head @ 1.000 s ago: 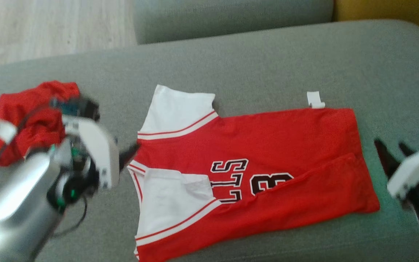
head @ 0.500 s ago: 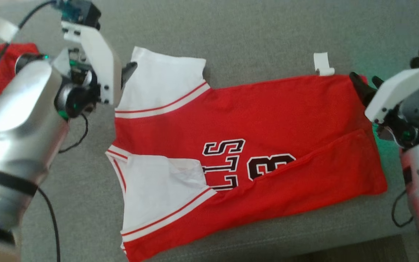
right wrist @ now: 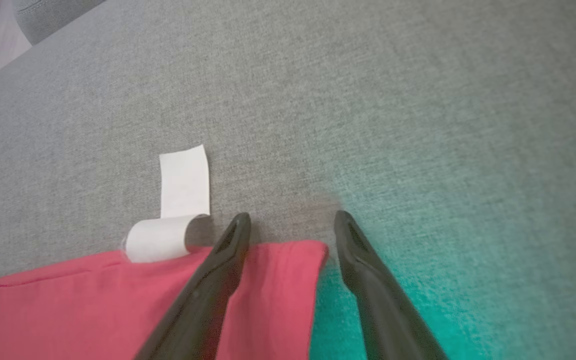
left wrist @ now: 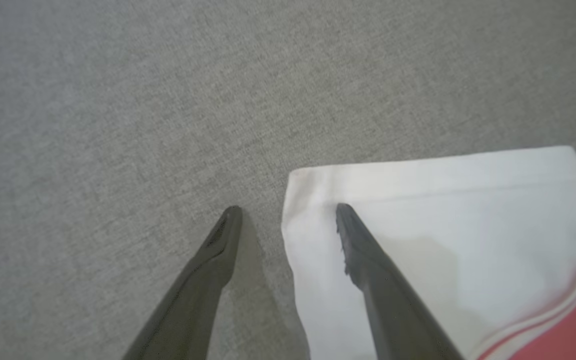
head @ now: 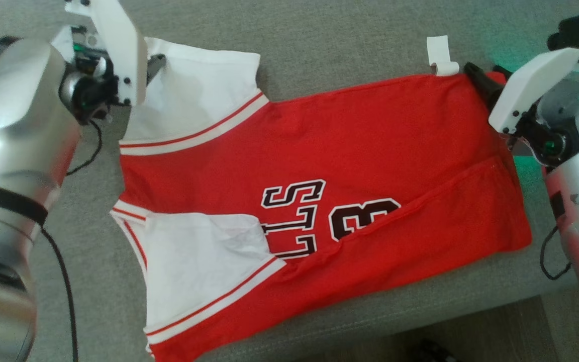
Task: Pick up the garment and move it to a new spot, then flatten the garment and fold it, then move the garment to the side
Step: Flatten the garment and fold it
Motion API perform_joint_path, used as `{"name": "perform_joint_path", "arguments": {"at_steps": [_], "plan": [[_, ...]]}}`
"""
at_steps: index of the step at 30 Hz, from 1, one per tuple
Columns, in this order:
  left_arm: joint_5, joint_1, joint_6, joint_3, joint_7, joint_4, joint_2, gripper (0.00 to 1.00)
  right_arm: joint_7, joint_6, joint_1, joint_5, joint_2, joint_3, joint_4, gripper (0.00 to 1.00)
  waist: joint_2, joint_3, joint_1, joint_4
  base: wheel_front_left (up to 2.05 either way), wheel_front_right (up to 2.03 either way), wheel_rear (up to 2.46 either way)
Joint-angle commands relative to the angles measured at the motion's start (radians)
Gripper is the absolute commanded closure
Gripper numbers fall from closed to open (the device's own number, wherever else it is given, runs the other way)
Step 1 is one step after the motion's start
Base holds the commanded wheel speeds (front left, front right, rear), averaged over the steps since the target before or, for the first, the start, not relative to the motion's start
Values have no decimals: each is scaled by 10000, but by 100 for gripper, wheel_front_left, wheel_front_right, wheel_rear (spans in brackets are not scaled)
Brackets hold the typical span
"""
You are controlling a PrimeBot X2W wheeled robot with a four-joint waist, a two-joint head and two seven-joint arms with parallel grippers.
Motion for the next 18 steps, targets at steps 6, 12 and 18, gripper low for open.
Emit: {"name": "perform_joint_path", "arguments": {"at_steps": [6, 12, 18], "plan": [[-37, -852, -213, 118, -159, 450, -41, 0, -143, 67, -170, 703, -128, 973, 44, 38, 0, 209, -1, -185, 0, 0, 0], [-170, -994, -322, -238, 121, 593, -187, 100, -319, 67, -104, 1294, -352, 1708, 50, 100, 0, 79, -1, -78, 0, 0, 0], [155, -1296, -241, -372, -873, 906, -30, 100, -1950, 67, -298, 1404, -573, 1914, 198, 100, 0, -43, -1, 59, 0, 0, 0]]}}
